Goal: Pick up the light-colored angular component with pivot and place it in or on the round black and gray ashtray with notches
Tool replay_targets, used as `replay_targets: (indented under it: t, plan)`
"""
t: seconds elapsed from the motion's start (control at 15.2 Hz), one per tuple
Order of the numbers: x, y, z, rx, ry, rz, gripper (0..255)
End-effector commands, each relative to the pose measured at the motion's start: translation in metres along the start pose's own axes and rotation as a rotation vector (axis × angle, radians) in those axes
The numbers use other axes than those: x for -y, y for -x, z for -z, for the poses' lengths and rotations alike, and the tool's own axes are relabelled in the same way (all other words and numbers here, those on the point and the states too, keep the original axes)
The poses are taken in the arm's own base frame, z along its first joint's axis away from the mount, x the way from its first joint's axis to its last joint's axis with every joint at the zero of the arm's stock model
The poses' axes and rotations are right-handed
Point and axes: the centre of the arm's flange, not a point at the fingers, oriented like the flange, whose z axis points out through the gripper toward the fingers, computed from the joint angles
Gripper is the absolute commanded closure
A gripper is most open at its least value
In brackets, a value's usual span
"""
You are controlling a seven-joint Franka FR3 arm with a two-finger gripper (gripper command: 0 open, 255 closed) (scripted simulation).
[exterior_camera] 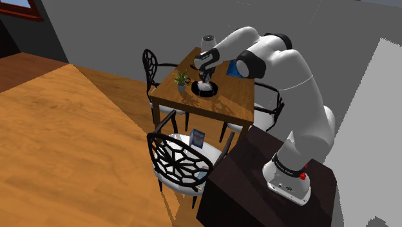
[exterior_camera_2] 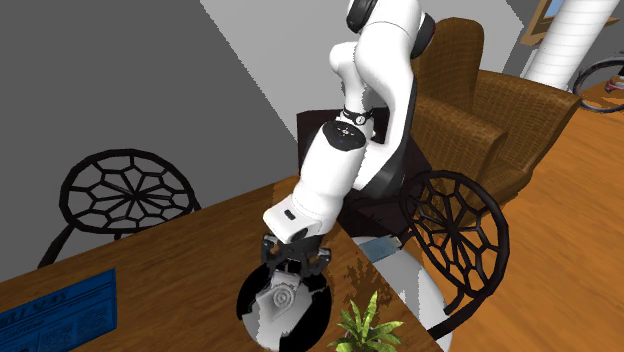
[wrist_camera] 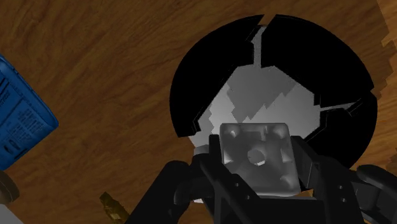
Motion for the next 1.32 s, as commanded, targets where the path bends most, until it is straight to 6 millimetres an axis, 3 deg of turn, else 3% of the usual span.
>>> replay_targets:
  t: [0.0,0.53,1.06,1.12,1.25]
  plan:
    - [0.005,0.002,-0.009,0.000,0.000,-0.001,255]
    - [0.018,0.009,-0.050,0.000,0.000,-0.001,255]
    - [0.018,0.009,-0.050,0.000,0.000,-0.001,255]
    - [0.018,0.009,-0.050,0.000,0.000,-0.001,0]
    - [0.018,0.009,-0.050,0.000,0.000,-0.001,0]
